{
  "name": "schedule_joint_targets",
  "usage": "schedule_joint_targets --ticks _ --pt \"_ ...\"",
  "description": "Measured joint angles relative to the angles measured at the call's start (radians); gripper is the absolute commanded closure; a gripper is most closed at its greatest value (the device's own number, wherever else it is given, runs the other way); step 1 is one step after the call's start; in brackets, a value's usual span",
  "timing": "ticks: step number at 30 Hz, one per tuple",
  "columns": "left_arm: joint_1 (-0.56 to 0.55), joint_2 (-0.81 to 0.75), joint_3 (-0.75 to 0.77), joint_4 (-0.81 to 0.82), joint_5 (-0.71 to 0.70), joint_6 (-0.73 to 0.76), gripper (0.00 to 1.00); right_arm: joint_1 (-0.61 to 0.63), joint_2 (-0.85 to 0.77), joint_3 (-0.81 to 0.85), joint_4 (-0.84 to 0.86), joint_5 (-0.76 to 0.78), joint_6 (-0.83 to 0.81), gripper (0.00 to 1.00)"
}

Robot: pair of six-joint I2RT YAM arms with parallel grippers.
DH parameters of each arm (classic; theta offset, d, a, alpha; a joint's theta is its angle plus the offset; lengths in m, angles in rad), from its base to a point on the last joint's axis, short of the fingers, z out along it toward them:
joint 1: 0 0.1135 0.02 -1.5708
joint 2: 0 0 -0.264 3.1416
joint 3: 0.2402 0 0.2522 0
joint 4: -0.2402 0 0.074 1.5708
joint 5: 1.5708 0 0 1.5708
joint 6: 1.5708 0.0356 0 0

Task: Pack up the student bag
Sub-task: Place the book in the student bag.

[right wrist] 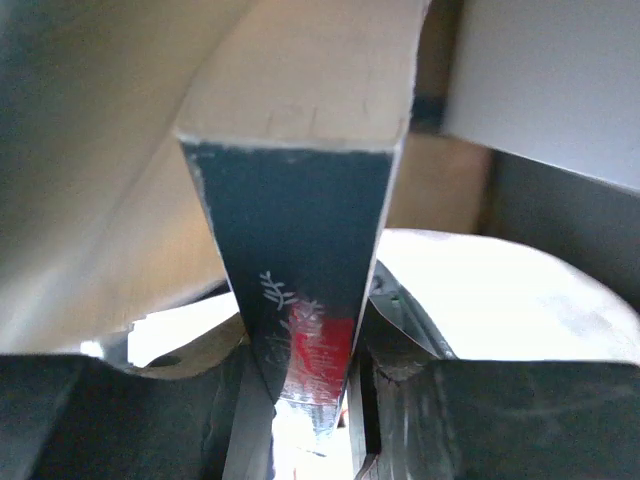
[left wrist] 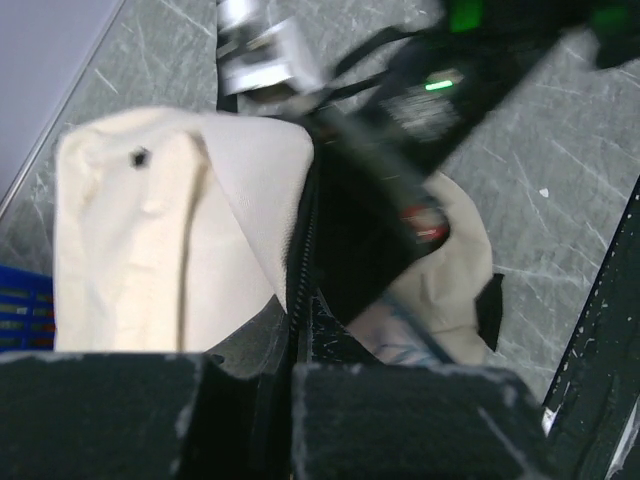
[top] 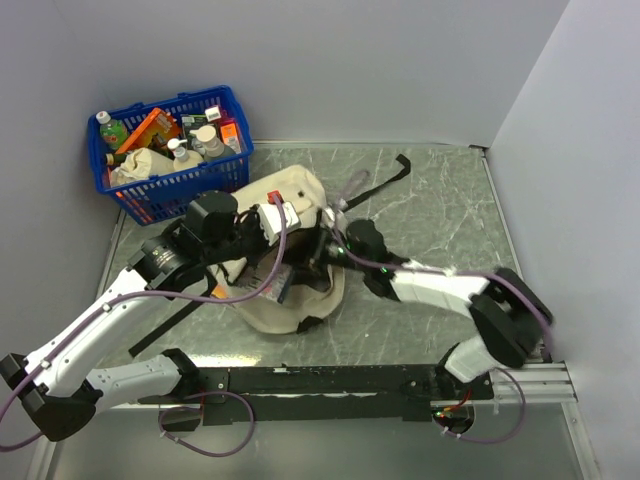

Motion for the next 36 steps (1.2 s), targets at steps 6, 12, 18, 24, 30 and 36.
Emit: schedule_joint_targets --ticks 6,12,18,24,30,36 --pt "-0.004 0.0 0.0 -0.015 0.027 -0.019 0.99 0.093 -0.371 -0.256 -0.145 0.338 0.009 0.99" --pt "-0.008 0.002 0.0 -0.014 0.035 -0.024 0.99 0.094 -0.332 -0.195 -0.191 0.497 0.021 1.0" --pt "-0.008 0.003 0.0 -0.014 0.034 -0.035 0.99 0.115 -0.163 -0.005 -0.319 0.642 0.044 1.0" --pt "-0.006 0.005 0.002 -0.014 0.033 -0.035 0.99 0.167 -0.008 0.216 -0.449 0.749 0.037 0.76" --pt "-0.001 0.005 0.003 -0.021 0.025 -0.034 0.99 0.198 0.143 0.348 -0.443 0.689 -0.008 0.22" --pt "-0.002 0.002 0.006 -0.037 0.025 -0.034 0.99 0.107 0.066 0.145 -0.377 0.476 -0.05 0.19"
